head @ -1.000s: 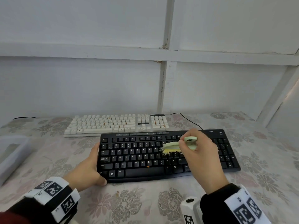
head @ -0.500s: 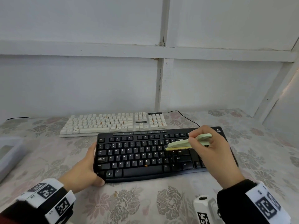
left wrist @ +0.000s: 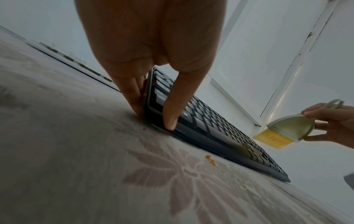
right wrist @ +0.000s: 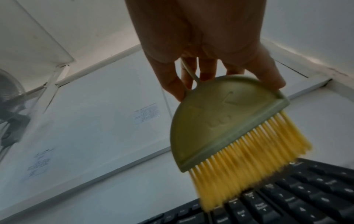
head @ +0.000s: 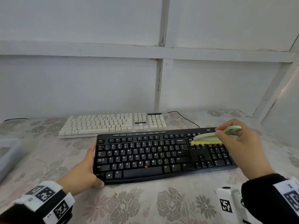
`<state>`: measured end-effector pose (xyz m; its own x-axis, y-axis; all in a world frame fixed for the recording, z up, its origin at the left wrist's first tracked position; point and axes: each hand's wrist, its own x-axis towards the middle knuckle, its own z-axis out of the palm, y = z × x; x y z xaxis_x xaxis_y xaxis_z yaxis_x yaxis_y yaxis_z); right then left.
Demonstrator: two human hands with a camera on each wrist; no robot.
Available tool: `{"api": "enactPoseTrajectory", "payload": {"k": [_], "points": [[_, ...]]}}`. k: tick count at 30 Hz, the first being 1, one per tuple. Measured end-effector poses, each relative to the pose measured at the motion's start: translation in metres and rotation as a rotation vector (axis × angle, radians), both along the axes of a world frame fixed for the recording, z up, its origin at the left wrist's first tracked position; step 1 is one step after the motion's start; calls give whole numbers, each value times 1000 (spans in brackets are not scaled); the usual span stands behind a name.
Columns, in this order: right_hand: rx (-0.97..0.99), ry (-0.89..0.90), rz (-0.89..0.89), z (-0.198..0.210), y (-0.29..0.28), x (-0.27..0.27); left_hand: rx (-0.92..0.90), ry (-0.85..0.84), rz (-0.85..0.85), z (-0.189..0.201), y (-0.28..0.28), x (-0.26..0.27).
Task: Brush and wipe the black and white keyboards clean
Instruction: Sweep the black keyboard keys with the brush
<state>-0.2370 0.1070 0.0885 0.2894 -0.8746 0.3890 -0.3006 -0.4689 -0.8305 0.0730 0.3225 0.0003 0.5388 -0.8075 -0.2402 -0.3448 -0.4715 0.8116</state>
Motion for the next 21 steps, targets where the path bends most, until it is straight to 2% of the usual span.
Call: {"api": "enactPoseTrajectory", "payload": {"k": [5,10,13,15,18,21], "points": [[93,1,41,-13,-13,-3,-9,-15,3,0,0,-1],[21,34,-42,-10,-26,-17,-22,-4,2,-1,0,0],[27,-3,62,-10,-25,-18,-37,7,2,-1,0,-1],[35,35,117,-15,-27,-20,-37,2,-1,-1,-1,-1],[6,91,44,-18,-35,-30,-42,4,-1,0,-1,-2],[-34,75,-61,-11,-40,-41,-31,10,4,0,-1,-2]]}}
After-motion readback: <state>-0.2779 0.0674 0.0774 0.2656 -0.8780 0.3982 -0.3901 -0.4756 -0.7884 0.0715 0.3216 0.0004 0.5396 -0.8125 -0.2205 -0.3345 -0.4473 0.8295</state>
